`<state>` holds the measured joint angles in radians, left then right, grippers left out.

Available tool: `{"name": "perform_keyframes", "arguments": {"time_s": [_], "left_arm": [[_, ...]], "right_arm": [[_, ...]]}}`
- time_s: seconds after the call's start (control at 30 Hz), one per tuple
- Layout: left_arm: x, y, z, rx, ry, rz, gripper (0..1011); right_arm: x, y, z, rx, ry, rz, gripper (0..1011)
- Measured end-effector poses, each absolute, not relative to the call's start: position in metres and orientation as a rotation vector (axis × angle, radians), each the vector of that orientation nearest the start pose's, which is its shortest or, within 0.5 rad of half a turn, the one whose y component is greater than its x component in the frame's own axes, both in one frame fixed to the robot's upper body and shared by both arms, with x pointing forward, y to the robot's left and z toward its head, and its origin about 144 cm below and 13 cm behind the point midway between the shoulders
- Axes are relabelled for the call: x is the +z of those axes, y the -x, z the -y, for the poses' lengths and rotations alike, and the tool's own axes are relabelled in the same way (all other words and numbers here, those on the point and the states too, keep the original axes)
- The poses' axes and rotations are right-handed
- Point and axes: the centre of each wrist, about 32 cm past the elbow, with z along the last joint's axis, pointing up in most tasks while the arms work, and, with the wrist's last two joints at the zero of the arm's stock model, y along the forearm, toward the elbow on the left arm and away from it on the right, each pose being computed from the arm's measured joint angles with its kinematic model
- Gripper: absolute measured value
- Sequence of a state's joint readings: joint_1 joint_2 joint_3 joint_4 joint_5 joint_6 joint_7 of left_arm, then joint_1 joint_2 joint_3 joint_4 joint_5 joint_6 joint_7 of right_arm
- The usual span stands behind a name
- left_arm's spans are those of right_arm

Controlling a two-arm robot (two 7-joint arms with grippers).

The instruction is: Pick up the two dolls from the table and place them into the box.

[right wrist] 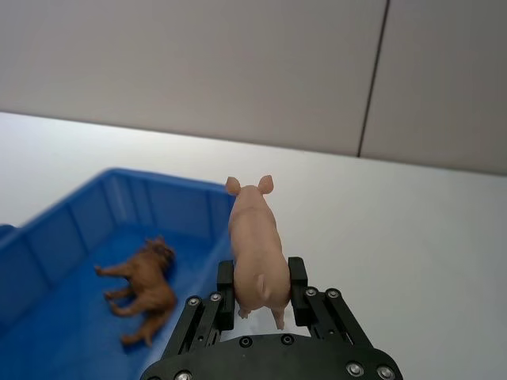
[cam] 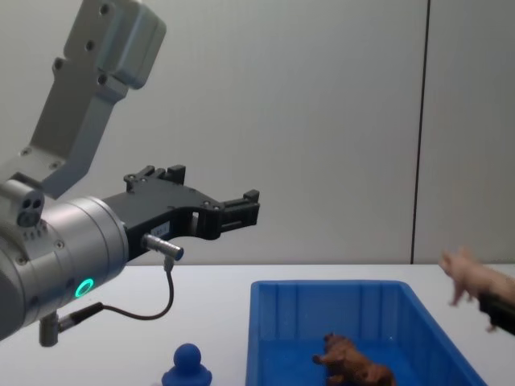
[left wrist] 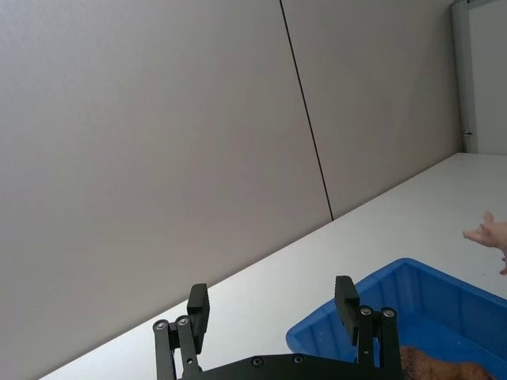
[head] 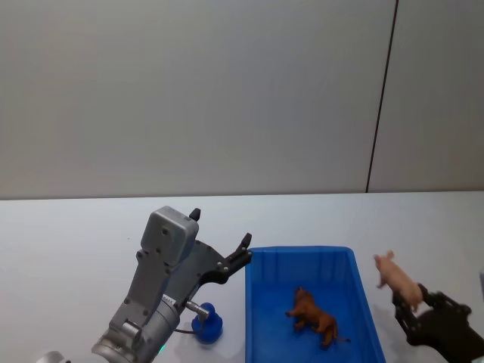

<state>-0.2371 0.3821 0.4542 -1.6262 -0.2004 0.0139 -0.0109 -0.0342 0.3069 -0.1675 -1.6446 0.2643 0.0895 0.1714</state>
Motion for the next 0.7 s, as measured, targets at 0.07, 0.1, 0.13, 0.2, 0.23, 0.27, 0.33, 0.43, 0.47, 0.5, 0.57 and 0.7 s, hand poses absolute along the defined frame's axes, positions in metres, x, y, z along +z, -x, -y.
{"name": "perform_keyframes", "arguments": {"time_s": [0.07,0.1,0.13,0.2,0.23,0.27,0.33,0.43,0.47,0.5,0.57,0.7], "left_arm": [[1.204,-0.492,-0.198,1.124,-0.061,0.268,1001],[1.204,-0.492,-0.198,1.124,-0.061,0.268,1001],[1.204,-0.492,-0.198,1.124,-0.061,0.268,1001],[1.204,-0.492,-0.198,1.124,-0.061,0.268,1001],[1.204,-0.492,-0.198,1.124,-0.061,0.268,1001],[1.204,-0.492,-0.198,1.124,-0.061,0.267,1001],[1.204,-0.492,-0.198,1.124,-0.061,0.268,1001],[1.204,-0.492,-0.198,1.124,-0.061,0.268,1001],[1.204,-0.492,-0.198,1.124,-0.061,0.268,1002],[1.204,-0.492,-0.198,1.124,-0.061,0.268,1001],[1.204,-0.492,-0.198,1.124,-0.061,0.268,1002],[1.204,-0.492,-0.198,1.124,-0.061,0.268,1002]], "right_arm": [[1.154,-0.447,0.256,-1.203,0.09,-0.046,381],[1.155,-0.448,0.255,-1.193,0.085,-0.042,381],[1.158,-0.449,0.253,-1.184,0.077,-0.038,381],[1.162,-0.452,0.249,-1.158,0.062,-0.031,381],[1.165,-0.455,0.246,-1.141,0.054,-0.028,381],[1.167,-0.456,0.244,-1.132,0.052,-0.028,381],[1.171,-0.46,0.238,-1.102,0.045,-0.028,381],[1.174,-0.463,0.233,-1.08,0.043,-0.032,381],[1.175,-0.466,0.229,-1.067,0.043,-0.036,381],[1.176,-0.467,0.227,-1.06,0.043,-0.038,381],[1.177,-0.47,0.223,-1.043,0.047,-0.044,381],[1.178,-0.476,0.216,-1.022,0.052,-0.052,446]]}}
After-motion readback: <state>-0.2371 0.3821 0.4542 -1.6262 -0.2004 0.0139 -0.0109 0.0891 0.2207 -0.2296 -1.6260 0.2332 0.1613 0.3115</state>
